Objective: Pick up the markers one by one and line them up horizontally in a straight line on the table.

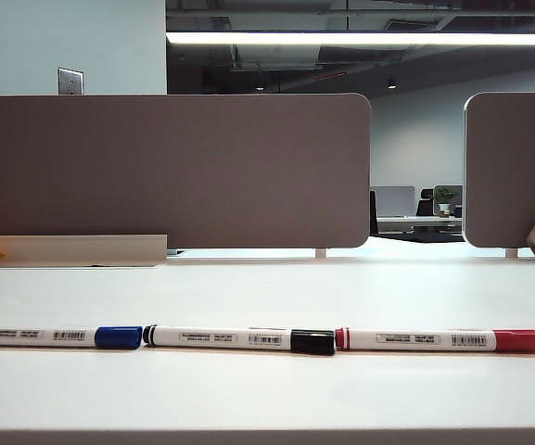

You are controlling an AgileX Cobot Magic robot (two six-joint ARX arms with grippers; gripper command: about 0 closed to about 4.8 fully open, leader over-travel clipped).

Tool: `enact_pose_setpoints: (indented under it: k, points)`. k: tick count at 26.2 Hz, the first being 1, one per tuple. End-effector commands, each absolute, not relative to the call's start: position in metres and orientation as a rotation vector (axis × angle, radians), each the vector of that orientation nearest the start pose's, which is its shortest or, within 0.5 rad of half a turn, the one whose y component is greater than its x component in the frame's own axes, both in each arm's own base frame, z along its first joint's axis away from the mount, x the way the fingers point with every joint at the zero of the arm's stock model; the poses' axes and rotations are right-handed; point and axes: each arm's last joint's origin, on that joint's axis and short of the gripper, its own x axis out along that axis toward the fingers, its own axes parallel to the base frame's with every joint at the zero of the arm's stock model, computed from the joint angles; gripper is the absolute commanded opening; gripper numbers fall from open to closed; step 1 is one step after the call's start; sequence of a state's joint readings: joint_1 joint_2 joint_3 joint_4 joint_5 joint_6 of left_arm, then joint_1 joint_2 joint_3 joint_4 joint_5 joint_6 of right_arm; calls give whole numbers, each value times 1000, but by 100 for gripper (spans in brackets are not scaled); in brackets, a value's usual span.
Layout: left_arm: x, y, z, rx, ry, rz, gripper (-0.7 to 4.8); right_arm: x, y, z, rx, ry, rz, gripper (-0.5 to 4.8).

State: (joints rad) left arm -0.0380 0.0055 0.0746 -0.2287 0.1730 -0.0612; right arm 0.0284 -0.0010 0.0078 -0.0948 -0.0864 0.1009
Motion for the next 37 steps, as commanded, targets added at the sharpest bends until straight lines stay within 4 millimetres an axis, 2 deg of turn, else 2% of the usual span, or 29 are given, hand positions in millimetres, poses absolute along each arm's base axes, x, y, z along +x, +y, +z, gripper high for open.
enact_pose_setpoints:
  k: [1,12,37]
  points:
    - [91,-9,167,-71,164,-213,-5,97,2,156,108,84,76,-1]
    - [94,-9,151,-74,210,-210,-5,97,-2,156,110,81,32,-1]
    - [95,-9,150,-72,182,-212,-5,97,-2,156,110,83,36,-1]
